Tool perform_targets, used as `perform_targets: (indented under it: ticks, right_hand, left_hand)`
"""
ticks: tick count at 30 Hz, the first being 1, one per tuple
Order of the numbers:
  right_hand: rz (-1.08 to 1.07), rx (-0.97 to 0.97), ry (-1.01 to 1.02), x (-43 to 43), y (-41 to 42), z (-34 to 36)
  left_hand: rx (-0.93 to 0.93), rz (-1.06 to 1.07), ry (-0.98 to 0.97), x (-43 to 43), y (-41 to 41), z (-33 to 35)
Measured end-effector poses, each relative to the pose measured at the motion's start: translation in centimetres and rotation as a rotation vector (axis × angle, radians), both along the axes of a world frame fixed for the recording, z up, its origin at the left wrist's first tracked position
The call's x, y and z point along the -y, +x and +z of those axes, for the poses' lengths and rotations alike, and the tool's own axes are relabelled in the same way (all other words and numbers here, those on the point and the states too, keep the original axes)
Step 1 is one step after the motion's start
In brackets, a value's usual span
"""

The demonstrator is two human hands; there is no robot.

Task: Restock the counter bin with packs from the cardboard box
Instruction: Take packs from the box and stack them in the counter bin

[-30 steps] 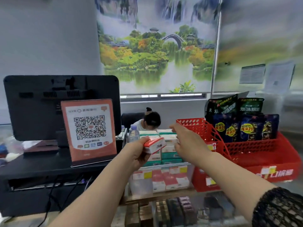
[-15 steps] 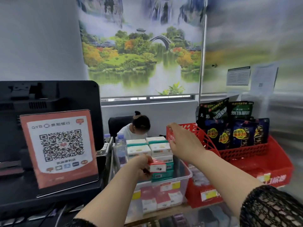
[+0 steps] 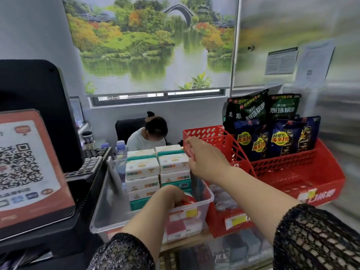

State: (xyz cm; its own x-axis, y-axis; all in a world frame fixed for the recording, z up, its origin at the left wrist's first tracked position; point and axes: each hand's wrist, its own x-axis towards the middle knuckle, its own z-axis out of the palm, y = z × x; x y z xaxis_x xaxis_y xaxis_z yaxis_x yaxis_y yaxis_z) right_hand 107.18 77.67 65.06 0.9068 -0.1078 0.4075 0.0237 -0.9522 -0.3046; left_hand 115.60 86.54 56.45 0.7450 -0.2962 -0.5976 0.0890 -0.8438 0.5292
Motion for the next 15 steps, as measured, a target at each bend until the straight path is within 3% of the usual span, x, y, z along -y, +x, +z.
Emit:
perform_targets:
  ticks: [6, 15]
  right_hand:
    - [0.013, -0.025, 0.015, 0.3, 0.7, -1.1]
    - [0.012, -0.022, 0.007, -0.4, 0.9, -1.6]
  left_hand:
    - [0.087, -0.160, 0.216, 0.3, 0.3, 0.1]
    - [0.076, -0.057, 0.111, 0.0, 0.4, -0.6]
